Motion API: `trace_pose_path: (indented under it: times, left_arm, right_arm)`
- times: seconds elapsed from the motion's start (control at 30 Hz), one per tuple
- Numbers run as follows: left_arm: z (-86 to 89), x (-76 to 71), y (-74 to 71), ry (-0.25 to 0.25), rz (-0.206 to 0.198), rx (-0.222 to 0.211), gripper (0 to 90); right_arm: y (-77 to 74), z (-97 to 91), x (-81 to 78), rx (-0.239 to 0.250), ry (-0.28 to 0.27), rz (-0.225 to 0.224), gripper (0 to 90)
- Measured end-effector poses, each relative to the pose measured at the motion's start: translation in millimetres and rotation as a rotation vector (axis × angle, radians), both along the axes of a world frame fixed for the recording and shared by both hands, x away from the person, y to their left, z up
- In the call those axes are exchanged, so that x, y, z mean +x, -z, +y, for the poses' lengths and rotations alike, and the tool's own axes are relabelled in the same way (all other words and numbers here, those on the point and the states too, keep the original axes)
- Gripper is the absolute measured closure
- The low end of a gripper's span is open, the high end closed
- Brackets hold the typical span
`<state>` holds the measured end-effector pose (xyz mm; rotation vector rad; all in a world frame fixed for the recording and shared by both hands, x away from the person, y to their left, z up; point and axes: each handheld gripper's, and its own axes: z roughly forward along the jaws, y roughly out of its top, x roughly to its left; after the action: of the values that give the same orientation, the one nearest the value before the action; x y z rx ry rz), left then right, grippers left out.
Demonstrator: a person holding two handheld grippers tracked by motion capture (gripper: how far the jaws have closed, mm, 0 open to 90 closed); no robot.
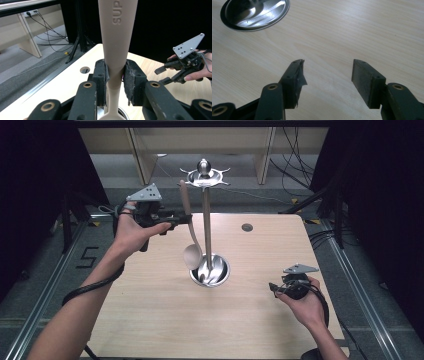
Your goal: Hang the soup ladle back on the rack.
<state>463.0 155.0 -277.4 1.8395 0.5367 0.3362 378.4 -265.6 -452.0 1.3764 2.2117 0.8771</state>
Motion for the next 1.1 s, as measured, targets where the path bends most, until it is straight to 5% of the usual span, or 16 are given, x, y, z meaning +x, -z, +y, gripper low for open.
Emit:
trace_pose_path:
  times: [0.6, 0.7, 0.77, 1.1]
  left_arm:
    - [11.5, -14.3, 6.6, -0.074, -0.041, -0.034, 67.5]
    - [15.1, -17.8, 7.2, -0.084, -0.044, -0.042, 65.5]
    - [17.7, -20.2, 7.4, -0.089, -0.048, -0.046, 63.9]
    - [33.9, -37.7, 10.0, -0.147, -0.07, -0.068, 50.0]
  right_arm:
    - [0.2, 1.0, -1.1, 0.011, 0.005, -0.003, 43.6]
    - [1.2, -1.7, 1.8, 0.002, -0.036, -0.032, 43.5]
    - [-0.1, -0.3, -0.6, 0.004, -0.001, -0.012, 43.6]
    - [0.6, -1.0, 0.8, 0.001, -0.025, -0.023, 43.6]
